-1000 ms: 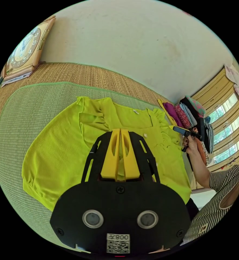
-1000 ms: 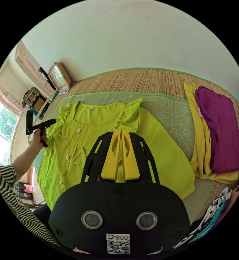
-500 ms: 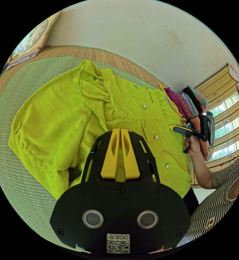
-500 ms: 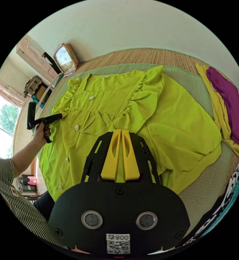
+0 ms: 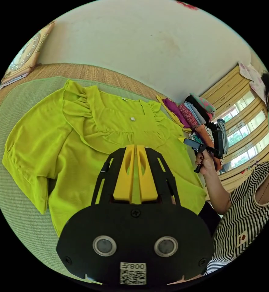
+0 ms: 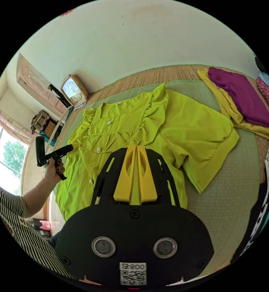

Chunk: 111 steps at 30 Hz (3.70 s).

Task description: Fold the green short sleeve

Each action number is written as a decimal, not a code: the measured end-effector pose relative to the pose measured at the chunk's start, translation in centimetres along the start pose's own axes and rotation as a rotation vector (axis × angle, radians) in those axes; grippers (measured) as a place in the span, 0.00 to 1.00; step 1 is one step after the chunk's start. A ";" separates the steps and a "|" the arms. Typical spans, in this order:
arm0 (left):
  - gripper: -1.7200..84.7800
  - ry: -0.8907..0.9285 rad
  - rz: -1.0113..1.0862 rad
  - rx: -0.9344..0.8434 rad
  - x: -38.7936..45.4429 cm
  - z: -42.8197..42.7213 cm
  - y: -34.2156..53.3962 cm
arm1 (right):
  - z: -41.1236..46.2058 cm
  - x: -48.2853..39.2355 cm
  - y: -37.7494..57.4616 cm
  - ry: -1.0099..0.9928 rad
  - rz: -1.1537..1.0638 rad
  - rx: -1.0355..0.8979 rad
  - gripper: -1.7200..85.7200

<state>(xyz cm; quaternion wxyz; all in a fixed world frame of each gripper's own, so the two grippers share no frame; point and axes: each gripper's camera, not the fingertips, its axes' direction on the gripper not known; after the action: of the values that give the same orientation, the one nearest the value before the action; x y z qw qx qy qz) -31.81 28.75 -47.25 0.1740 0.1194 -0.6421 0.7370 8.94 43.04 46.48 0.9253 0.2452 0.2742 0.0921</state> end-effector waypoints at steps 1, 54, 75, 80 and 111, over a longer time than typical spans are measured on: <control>0.06 0.045 0.026 -0.029 0.7 1.6 -0.1 | -1.5 0.7 0.9 0.032 0.033 0.054 0.06; 0.03 0.059 0.627 -0.260 23.8 45.4 -13.3 | -3.9 10.4 8.1 0.284 0.233 0.048 0.02; 0.03 0.344 0.052 0.078 4.9 31.8 -15.0 | -5.7 7.5 7.4 -0.132 -0.029 0.170 0.02; 0.05 0.294 -0.025 0.052 1.5 31.7 -14.8 | -3.4 7.3 6.5 -0.137 -0.050 0.087 0.02; 0.11 -0.135 0.473 -0.337 12.1 41.8 -25.2 | -3.8 12.6 2.6 -0.125 0.044 0.100 0.11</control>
<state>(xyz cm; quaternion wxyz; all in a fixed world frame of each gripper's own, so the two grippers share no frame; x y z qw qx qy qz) -34.47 -8.39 -13.52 -0.0284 -0.0153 -0.7755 0.6305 17.24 50.72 39.17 0.9250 0.3023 0.2148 0.0830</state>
